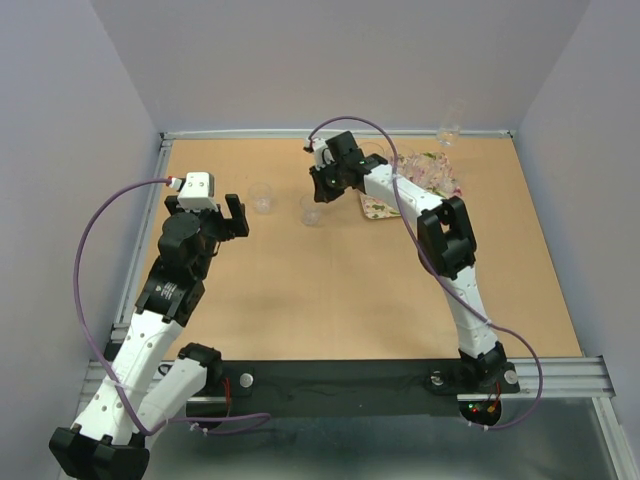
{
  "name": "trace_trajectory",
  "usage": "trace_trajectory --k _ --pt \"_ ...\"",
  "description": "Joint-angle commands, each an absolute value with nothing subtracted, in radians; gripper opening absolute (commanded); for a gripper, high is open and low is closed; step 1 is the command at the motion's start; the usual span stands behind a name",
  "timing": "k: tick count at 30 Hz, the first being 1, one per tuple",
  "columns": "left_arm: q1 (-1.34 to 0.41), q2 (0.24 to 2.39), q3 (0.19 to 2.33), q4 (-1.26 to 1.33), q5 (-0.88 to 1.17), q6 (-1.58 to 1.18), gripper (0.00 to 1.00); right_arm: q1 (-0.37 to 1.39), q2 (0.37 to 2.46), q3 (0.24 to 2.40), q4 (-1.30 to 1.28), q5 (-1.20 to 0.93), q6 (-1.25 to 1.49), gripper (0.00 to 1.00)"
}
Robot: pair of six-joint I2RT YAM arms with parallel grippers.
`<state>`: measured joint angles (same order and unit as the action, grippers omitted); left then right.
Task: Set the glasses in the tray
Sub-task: Grab a glass with a robot arm, then place the glass into the tray
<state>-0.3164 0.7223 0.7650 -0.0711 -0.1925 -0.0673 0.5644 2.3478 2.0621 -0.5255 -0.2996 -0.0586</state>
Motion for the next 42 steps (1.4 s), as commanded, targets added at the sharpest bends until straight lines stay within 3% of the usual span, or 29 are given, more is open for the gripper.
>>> trace_trajectory --k 1,20,34,42 --pt "-0.307 0.698 0.759 -0.018 -0.202 -0.058 0.96 0.575 2.271 2.102 -0.567 -0.343 -0.181 0.00" --pt "-0.305 0.669 0.756 -0.017 -0.202 -0.061 0.96 0.551 1.838 1.705 -0.607 -0.336 -0.482 0.00" --pt "-0.305 0.676 0.753 -0.014 -0.206 -0.061 0.96 0.229 1.625 1.436 -0.437 -0.445 -0.319 0.00" --pt "-0.304 0.681 0.753 -0.014 -0.206 -0.063 0.96 0.163 1.597 1.318 -0.276 -0.341 -0.253 0.00"
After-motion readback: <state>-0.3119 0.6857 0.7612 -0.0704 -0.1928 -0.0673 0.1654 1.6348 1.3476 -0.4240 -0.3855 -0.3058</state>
